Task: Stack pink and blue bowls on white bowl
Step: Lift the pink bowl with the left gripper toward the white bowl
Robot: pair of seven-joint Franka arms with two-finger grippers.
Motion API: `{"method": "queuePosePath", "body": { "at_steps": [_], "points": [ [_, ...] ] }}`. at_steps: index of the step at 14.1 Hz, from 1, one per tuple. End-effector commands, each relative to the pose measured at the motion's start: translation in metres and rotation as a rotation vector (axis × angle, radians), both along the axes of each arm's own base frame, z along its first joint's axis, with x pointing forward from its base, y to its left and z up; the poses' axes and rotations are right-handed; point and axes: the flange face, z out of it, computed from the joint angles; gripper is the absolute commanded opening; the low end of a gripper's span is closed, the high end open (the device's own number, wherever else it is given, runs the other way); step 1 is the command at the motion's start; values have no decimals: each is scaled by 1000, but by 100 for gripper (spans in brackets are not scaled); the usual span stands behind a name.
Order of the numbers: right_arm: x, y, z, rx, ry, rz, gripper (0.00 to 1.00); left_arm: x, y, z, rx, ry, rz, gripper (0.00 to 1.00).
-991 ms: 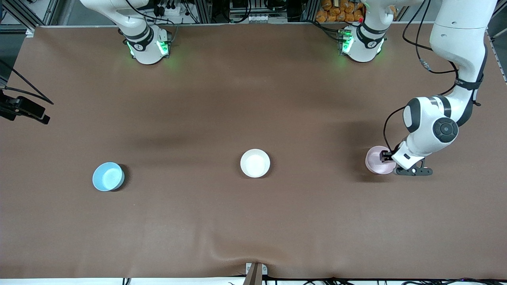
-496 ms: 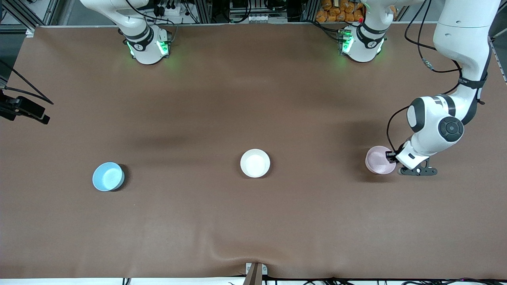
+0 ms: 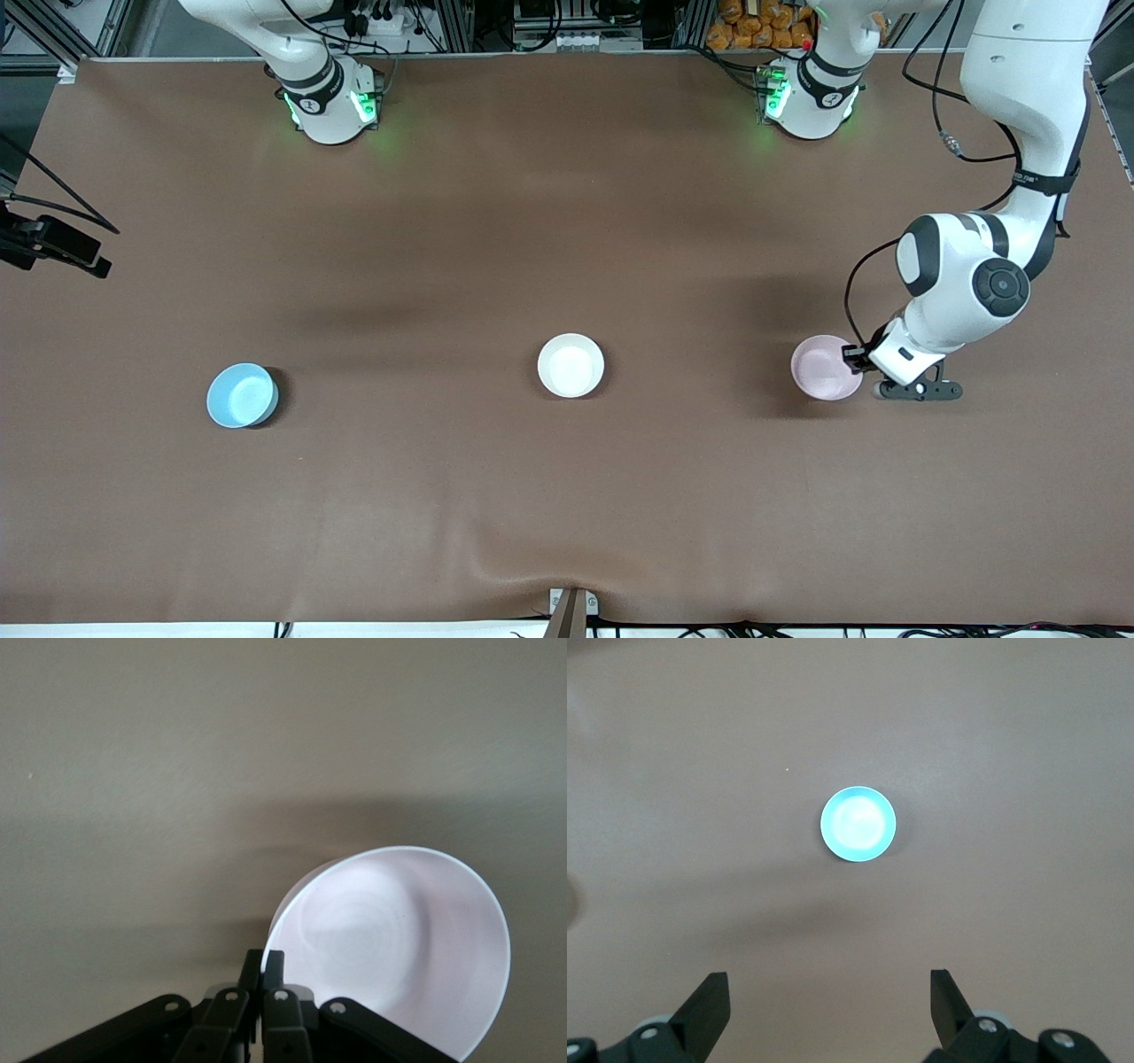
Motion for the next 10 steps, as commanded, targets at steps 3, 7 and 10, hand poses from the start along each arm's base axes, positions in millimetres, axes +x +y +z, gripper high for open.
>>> {"method": "queuePosePath", "body": {
  "at_steps": [3, 7, 10],
  "points": [
    [1, -2, 5, 13, -8, -13, 100, 37, -92, 69, -65, 9, 110, 0],
    [1, -2, 5, 13, -8, -13, 100, 22, -208, 73, -83, 13, 227, 0],
    [1, -2, 5, 13, -8, -13, 100, 9, -282, 71, -104, 18, 265, 0]
  ]
}}
